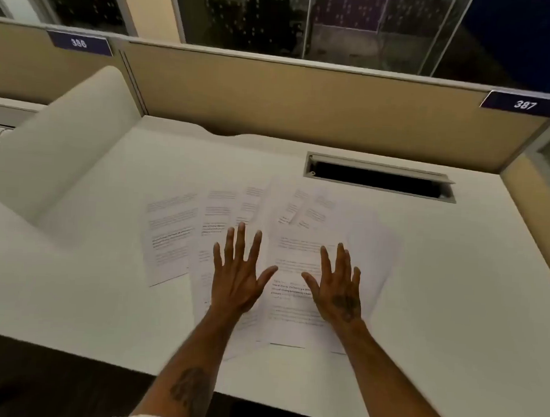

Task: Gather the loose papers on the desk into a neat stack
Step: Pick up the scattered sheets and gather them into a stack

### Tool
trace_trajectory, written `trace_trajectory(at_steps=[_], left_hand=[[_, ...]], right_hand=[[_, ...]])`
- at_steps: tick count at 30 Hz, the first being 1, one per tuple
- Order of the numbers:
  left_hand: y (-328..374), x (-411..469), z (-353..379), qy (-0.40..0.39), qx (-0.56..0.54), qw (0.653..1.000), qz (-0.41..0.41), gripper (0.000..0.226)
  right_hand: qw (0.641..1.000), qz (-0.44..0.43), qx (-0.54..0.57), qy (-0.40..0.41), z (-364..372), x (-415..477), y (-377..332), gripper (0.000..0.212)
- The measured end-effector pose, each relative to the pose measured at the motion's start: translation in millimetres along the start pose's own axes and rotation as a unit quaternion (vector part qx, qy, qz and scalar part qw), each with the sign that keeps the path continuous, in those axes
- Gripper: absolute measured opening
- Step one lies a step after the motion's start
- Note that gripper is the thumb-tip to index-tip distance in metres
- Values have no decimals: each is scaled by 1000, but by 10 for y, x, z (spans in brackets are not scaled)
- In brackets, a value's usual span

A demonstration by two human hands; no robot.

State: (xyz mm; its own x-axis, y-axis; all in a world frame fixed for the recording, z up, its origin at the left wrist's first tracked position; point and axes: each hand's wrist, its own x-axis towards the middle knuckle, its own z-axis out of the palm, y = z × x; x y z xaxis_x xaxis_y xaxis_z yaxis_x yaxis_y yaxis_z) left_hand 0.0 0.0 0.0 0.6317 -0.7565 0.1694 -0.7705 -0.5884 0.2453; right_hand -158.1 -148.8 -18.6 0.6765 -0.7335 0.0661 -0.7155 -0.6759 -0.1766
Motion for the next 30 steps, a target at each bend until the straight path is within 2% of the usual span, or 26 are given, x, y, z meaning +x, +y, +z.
trace_trajectory(at_steps=[1, 9, 11, 18, 22, 24, 26, 30], left_hand=[[21, -28, 29, -16, 0, 1000, -5, 87], [196, -126, 254, -93, -9, 993, -70, 86], [251, -139, 269, -121, -7, 988, -94, 82], [348, -94, 299, -147, -50, 968, -197, 59], [371, -3, 295, -169, -91, 955, -228, 44], [398, 36, 289, -166, -142, 944, -247, 29], [422, 61, 275, -158, -240, 920, -265, 18], [325, 88, 173, -142, -404, 864, -266, 22]], right_hand=[[1000, 15, 5, -24, 23, -32, 22, 79], [990, 121, 19, -68, 55, -180, 144, 75], [986, 151, 30, -61, 54, -188, 143, 73], [968, 225, 90, -68, 79, -158, 141, 71], [935, 288, 188, -82, 72, -68, 144, 78], [919, 320, 214, -87, 26, -1, 140, 82], [904, 351, 220, -103, -3, 62, 149, 82], [876, 373, 285, -107, 6, 158, 209, 59]])
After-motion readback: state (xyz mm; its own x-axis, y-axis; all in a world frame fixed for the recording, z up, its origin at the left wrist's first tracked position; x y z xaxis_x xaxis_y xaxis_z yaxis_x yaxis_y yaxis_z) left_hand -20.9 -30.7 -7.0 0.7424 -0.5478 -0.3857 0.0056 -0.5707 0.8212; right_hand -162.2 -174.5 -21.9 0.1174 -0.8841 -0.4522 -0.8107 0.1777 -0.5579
